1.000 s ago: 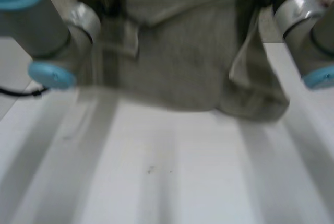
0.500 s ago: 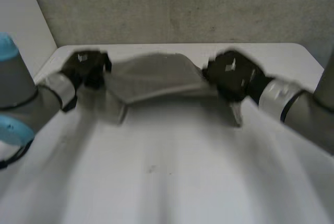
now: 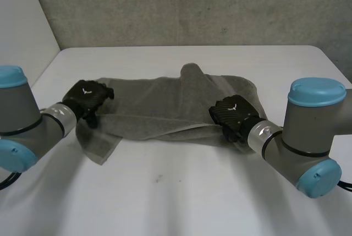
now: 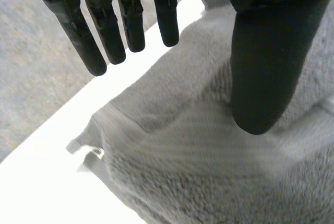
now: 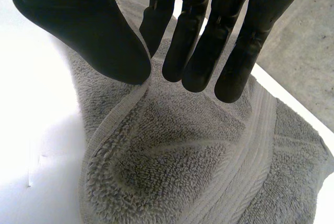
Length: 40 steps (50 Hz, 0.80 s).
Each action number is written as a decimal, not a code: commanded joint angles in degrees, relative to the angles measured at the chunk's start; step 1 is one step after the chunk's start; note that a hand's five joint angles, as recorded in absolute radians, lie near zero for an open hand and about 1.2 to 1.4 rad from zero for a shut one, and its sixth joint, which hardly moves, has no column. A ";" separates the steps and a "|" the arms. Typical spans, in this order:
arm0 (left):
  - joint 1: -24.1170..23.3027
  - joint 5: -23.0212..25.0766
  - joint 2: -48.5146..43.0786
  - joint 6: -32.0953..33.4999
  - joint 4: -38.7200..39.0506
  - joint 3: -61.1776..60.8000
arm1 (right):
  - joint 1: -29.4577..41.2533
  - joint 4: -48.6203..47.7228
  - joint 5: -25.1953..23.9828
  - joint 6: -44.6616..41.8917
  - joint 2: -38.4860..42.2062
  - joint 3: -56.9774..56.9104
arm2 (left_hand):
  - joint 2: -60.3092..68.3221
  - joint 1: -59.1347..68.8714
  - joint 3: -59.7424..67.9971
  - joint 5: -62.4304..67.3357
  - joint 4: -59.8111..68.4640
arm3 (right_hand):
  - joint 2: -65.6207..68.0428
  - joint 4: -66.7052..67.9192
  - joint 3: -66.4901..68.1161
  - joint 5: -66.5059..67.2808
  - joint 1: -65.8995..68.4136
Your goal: Fold the towel.
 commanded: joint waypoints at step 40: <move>-30.89 -24.33 -10.88 -16.64 17.85 1.60 | 2.48 -1.11 3.63 4.47 0.18 1.00 | 0.82 0.72 0.80 0.91 1.00 | 12.43 11.55 11.76 12.70 24.39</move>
